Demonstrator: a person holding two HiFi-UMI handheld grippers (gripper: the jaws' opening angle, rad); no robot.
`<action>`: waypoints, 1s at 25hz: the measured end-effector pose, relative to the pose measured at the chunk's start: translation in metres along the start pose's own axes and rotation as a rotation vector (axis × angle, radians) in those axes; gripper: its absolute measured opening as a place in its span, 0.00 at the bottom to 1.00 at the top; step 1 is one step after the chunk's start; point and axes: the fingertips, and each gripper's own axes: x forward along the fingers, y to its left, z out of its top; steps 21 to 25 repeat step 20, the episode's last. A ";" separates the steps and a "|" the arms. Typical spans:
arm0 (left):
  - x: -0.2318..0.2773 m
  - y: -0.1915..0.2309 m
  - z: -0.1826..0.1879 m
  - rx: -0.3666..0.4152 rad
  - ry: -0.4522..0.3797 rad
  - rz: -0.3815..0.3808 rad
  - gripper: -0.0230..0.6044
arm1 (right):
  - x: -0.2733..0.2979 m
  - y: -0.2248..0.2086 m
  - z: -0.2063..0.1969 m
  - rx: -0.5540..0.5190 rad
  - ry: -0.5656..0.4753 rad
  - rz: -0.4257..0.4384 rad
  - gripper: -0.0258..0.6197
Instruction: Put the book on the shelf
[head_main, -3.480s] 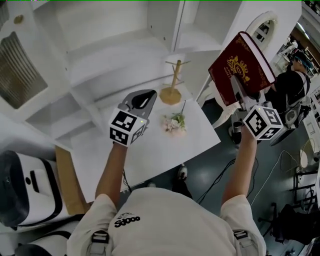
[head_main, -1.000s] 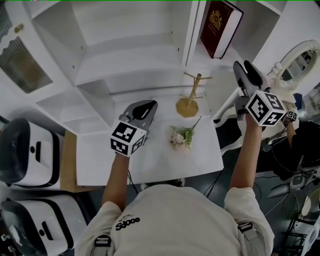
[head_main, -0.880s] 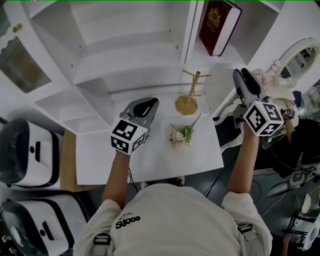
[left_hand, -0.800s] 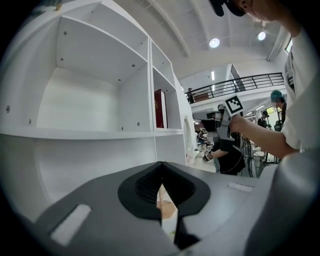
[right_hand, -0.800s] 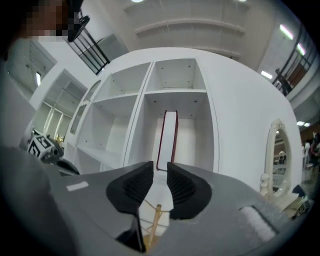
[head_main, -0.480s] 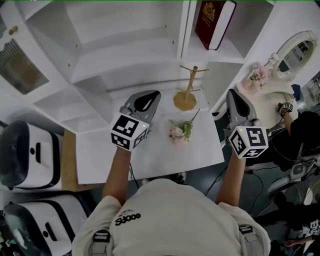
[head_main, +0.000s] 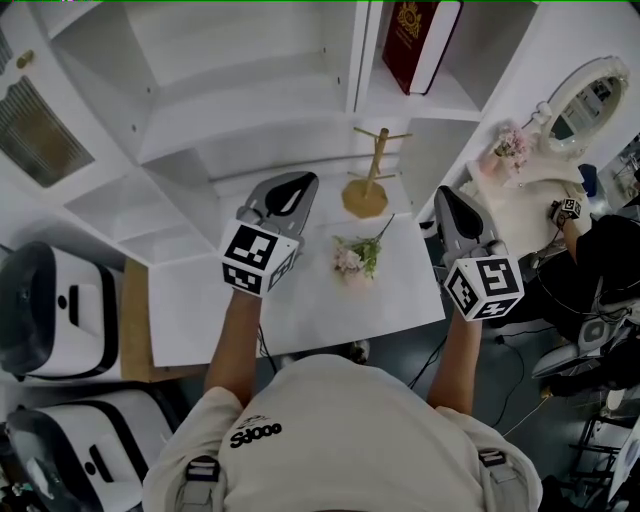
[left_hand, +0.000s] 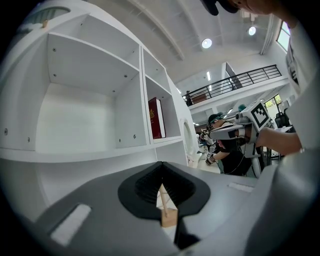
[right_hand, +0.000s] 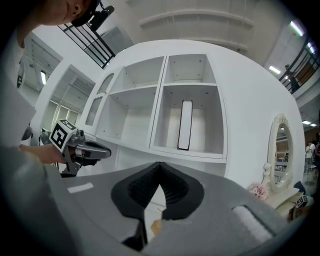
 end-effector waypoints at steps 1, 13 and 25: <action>0.000 -0.001 0.000 0.000 0.000 -0.003 0.06 | -0.001 0.000 0.000 0.003 -0.001 0.001 0.04; 0.001 -0.010 -0.003 -0.003 0.013 -0.017 0.06 | -0.001 0.004 -0.012 0.017 0.021 0.027 0.04; 0.000 -0.012 -0.004 -0.008 0.016 -0.020 0.06 | -0.001 0.007 -0.016 0.019 0.027 0.042 0.04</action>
